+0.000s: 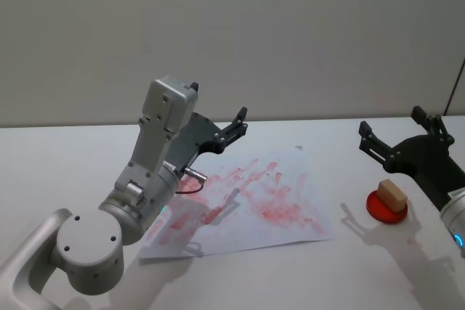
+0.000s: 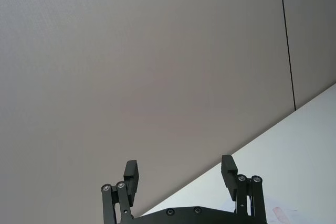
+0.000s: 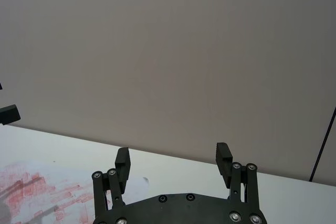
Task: Use the one hand to pick up the stamp and affix it onto the A4 paper.
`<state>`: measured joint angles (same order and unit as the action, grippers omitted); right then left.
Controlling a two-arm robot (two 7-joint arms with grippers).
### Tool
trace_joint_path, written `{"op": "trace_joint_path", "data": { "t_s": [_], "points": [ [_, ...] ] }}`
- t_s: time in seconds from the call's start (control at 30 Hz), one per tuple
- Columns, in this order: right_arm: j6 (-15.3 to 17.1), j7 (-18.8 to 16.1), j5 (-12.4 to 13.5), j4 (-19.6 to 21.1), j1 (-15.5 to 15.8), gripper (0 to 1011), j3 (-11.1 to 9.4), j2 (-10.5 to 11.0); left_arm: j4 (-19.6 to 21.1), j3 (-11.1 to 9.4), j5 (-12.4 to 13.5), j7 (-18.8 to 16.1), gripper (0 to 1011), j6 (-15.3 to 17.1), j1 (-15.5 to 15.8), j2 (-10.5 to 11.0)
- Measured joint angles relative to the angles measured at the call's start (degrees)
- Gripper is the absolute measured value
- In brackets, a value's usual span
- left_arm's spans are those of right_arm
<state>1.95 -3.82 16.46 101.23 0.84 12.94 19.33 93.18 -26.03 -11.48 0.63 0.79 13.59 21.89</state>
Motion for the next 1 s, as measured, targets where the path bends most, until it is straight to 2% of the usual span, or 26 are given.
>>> {"op": "trace_joint_path", "data": {
  "t_s": [1.0],
  "points": [
    [0.0, 0.0, 0.0, 0.0, 0.0, 1001, 0.0, 0.0, 0.0, 0.0, 0.0, 0.0, 1001, 0.0, 0.0, 0.0]
  ]
}}
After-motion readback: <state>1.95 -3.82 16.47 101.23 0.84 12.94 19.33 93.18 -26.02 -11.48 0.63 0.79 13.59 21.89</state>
